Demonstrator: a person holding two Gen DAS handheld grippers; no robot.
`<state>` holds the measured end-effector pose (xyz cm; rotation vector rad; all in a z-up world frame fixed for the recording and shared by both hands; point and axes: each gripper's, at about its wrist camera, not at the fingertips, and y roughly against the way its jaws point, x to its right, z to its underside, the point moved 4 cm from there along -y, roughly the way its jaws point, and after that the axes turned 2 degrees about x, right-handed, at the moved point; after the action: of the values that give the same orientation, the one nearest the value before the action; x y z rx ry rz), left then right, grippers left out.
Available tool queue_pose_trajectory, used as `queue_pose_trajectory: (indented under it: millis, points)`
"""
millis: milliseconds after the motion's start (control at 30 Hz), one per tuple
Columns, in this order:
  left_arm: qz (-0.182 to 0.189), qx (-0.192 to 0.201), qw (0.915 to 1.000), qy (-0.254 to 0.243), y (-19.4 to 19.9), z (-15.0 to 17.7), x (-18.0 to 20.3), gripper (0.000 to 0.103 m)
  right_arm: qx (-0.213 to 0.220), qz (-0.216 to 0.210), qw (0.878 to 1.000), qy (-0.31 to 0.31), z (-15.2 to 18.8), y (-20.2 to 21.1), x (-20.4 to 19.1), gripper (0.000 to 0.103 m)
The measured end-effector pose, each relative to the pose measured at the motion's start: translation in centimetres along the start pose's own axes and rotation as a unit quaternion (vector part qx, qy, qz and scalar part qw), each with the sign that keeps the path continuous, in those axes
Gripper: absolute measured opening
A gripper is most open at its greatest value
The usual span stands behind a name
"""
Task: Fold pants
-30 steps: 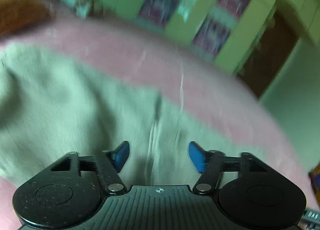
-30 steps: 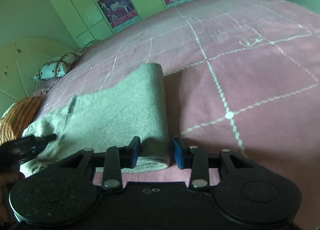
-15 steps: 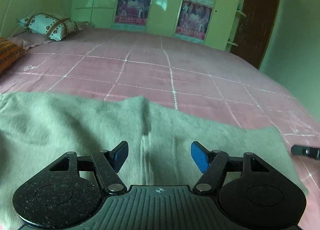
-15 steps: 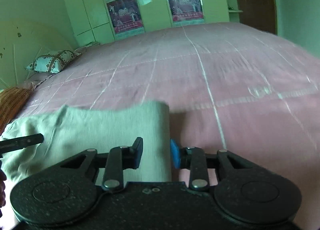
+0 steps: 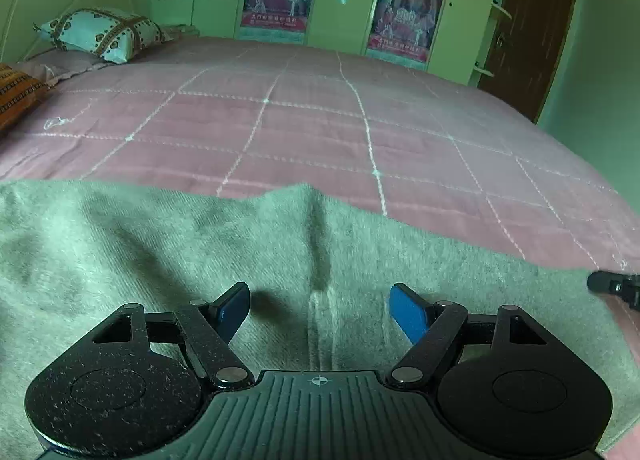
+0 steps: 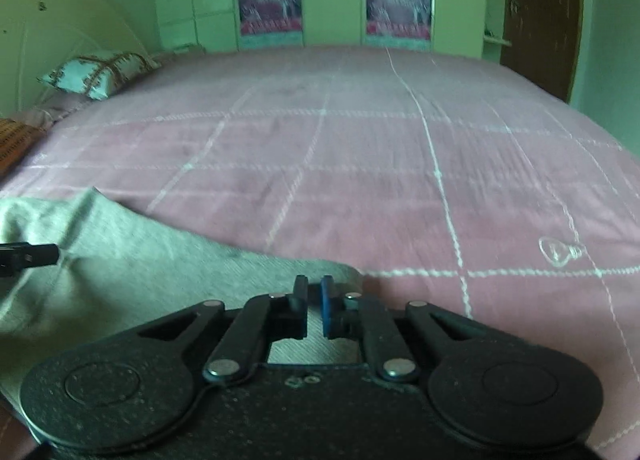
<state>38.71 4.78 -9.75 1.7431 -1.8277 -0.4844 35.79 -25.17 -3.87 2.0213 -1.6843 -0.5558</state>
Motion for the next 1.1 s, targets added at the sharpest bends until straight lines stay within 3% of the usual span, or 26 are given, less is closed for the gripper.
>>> queue_pose_trajectory:
  millis: [200,400,533,600,633,667,733,867,967,1033,1100]
  points:
    - [-0.002,-0.002,0.9999,-0.01,-0.7,0.9,0.1,0.078,-0.033,0.014,0.999,0.037,0.4,-2.9,-0.4,0.0]
    - [-0.003,-0.003,1.0,-0.004,0.6,1.1,0.6,0.078,-0.03,0.012,0.999,0.041,0.2,-2.2,-0.5,0.0]
    - [-0.015,0.023,0.9996,0.001,2.9,1.6,-0.4,0.078,0.005,0.002,1.0,0.029,0.3,0.7,-0.1,0.007]
    - [-0.013,-0.007,0.9999,-0.008,2.2,3.1,-0.6,0.081,0.004,-0.007,1.0,0.026,1.2,1.4,0.0,0.007]
    - [-0.009,-0.004,0.9998,-0.015,2.1,3.2,-0.6,0.082,-0.018,-0.004,0.999,0.034,2.3,0.8,0.0,0.007]
    - [-0.008,-0.009,0.9999,-0.011,2.3,3.0,-0.7,0.082,-0.039,-0.001,0.998,0.044,3.3,0.1,-0.1,0.007]
    - [0.003,-0.016,0.9998,0.014,3.1,2.4,-1.2,0.082,-0.03,0.006,0.998,0.053,3.3,0.7,-0.4,0.008]
    - [0.005,0.015,0.999,0.043,6.8,2.8,-3.4,0.083,-0.026,-0.007,0.998,0.054,2.4,2.6,-1.3,0.01]
    - [-0.013,0.025,0.9978,0.059,9.4,3.9,-5.5,0.086,-0.03,-0.014,0.997,0.069,2.5,3.6,-2.8,0.017]
    - [-0.029,0.037,0.9964,0.07,11.2,4.5,-7.2,0.092,-0.026,-0.014,0.997,0.073,2.6,4.3,-3.7,0.031]
    - [-0.039,0.048,0.995,0.078,12.8,5.1,-8.8,0.092,-0.019,-0.021,0.997,0.073,2.7,5.3,-4.6,0.037]
